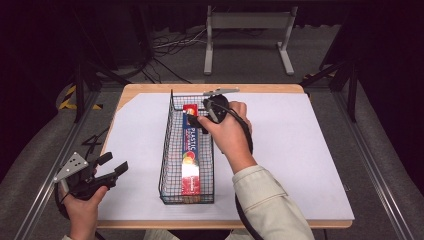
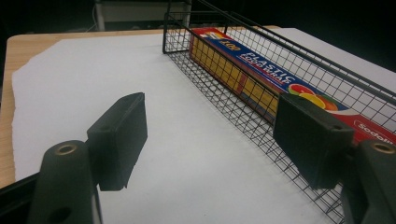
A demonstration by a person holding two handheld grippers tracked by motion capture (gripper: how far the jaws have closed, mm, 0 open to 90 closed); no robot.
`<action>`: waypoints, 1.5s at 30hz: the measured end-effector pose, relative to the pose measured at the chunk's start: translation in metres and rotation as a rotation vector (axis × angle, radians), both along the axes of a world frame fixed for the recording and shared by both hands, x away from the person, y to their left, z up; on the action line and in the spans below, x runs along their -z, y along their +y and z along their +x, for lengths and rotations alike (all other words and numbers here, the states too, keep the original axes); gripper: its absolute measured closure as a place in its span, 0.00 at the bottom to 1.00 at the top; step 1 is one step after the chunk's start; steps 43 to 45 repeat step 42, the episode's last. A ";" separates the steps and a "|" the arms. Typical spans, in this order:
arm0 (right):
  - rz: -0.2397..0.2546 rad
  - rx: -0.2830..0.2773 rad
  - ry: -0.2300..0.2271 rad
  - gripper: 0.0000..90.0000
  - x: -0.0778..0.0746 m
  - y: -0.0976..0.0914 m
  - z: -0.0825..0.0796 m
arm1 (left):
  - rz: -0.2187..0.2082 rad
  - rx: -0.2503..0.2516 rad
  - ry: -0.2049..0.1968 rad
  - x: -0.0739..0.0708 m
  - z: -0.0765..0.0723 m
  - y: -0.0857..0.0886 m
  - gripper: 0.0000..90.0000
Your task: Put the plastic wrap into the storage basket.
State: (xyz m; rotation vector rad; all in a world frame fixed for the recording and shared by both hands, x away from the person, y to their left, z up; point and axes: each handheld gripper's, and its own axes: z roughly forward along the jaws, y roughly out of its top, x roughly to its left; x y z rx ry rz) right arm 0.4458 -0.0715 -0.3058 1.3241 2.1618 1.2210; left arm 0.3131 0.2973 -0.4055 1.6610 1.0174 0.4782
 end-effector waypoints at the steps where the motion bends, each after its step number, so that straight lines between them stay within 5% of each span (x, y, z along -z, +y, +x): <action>1: 0.007 -0.006 -0.009 0.25 -0.001 -0.006 -0.002 | 0.000 0.000 0.000 0.000 0.000 0.000 0.30; 13: 0.020 -0.059 -0.107 0.20 -0.014 -0.071 -0.032 | -0.003 -0.013 0.005 0.002 -0.001 0.004 0.30; 20: -0.028 -0.076 -0.184 0.18 -0.010 -0.131 -0.056 | -0.012 0.004 0.011 0.002 0.000 0.004 0.29; 26: -0.047 -0.055 -0.232 0.18 0.012 -0.183 -0.075 | 0.018 0.033 0.000 0.002 0.001 -0.002 0.29; 33: -0.082 -0.028 -0.254 0.18 0.053 -0.232 -0.089 | 0.037 0.023 0.010 0.005 0.005 -0.002 0.28; 39: -0.088 0.009 -0.235 0.17 0.088 -0.257 -0.093 | 0.038 0.034 0.002 0.005 0.004 -0.003 0.28; 45: -0.079 0.016 -0.240 0.17 0.092 -0.263 -0.095 | 0.040 0.035 0.000 0.005 0.004 -0.004 0.28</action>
